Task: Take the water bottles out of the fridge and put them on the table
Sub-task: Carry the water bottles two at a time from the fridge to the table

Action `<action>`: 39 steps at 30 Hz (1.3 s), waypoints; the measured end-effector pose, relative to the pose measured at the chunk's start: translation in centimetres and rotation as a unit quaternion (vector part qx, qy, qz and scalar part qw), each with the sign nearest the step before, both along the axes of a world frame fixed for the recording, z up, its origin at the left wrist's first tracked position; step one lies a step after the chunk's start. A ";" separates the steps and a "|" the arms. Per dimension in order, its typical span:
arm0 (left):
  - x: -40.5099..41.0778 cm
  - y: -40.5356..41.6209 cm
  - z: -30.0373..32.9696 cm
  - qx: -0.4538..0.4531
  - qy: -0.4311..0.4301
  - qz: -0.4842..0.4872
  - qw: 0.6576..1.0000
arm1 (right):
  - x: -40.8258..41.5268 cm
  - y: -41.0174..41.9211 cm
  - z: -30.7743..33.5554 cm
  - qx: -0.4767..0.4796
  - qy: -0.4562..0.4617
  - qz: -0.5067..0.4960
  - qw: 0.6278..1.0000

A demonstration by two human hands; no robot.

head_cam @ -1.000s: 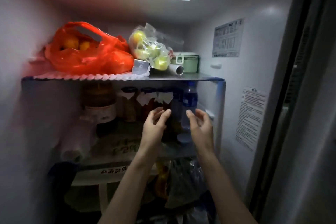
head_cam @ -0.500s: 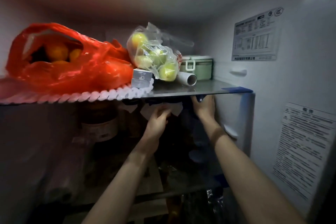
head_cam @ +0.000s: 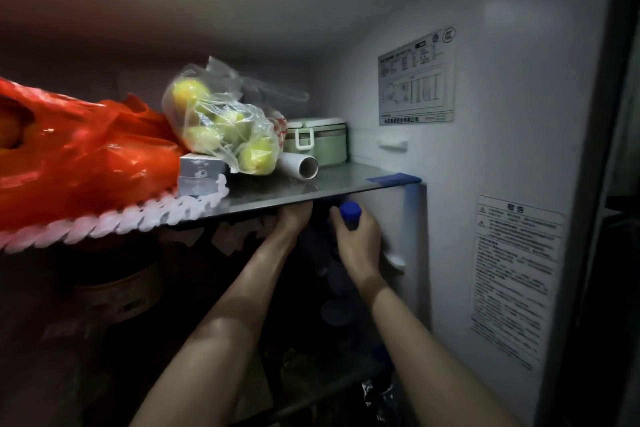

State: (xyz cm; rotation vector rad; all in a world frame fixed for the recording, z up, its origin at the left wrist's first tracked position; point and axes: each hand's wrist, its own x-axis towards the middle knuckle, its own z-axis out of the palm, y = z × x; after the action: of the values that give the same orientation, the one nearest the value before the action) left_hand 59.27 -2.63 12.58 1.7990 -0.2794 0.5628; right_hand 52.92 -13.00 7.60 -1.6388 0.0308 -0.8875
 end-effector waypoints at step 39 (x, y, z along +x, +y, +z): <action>-16.2 1.0 -3.6 -0.145 -0.039 0.029 0.988 | -15.9 -2.4 0.9 0.077 -0.060 -0.016 0.995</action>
State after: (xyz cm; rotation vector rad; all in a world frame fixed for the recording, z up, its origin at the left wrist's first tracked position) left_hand 43.12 -1.58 8.93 1.5103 -0.1875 0.6802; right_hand 37.00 -15.35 8.49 -1.4444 0.0410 -0.9819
